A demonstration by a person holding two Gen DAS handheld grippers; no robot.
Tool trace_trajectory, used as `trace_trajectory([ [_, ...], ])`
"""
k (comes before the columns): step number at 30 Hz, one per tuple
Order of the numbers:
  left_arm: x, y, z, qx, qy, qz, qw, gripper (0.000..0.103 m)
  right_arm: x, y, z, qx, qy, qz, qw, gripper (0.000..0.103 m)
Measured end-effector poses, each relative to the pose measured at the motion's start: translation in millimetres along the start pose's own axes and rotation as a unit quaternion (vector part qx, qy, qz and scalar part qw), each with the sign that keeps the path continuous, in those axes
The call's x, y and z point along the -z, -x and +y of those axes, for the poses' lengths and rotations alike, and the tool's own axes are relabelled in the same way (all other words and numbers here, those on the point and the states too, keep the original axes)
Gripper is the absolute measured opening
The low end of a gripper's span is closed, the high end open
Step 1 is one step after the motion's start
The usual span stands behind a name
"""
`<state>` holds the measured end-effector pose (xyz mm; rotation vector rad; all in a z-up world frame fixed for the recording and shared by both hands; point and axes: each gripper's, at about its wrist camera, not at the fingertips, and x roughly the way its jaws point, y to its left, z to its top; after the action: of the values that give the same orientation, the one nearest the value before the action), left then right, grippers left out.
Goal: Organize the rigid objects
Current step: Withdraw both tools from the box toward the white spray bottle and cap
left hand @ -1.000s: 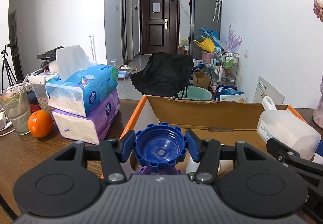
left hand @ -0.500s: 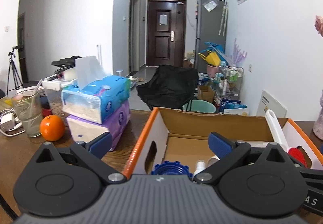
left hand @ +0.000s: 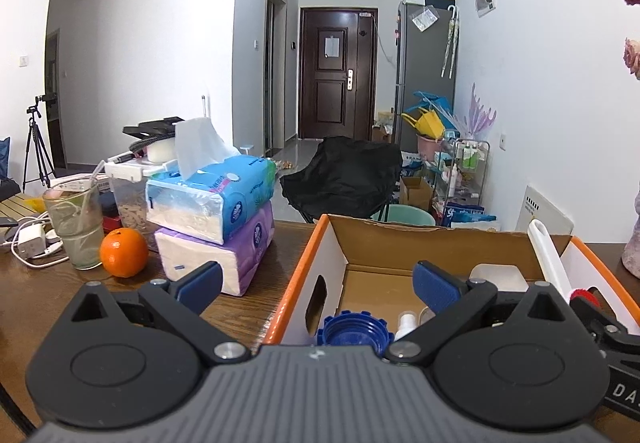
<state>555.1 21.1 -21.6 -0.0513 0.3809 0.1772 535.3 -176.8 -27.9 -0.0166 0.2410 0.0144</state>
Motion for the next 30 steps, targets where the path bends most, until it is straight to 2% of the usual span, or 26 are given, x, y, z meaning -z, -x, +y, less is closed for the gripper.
trace_trajectory([
  [15,15.7,55.0,26.7,0.003,0.019,-0.017,0.9997,0.103,20.6,63.1,-7.6,0.000,0.008,-0.005,1.000,0.103],
  [30,45.8,116.8,56.9,-0.011,0.002,-0.012,0.9999,0.103,44.2,120.8,-2.4,-0.004,0.014,0.003,1.000,0.103],
])
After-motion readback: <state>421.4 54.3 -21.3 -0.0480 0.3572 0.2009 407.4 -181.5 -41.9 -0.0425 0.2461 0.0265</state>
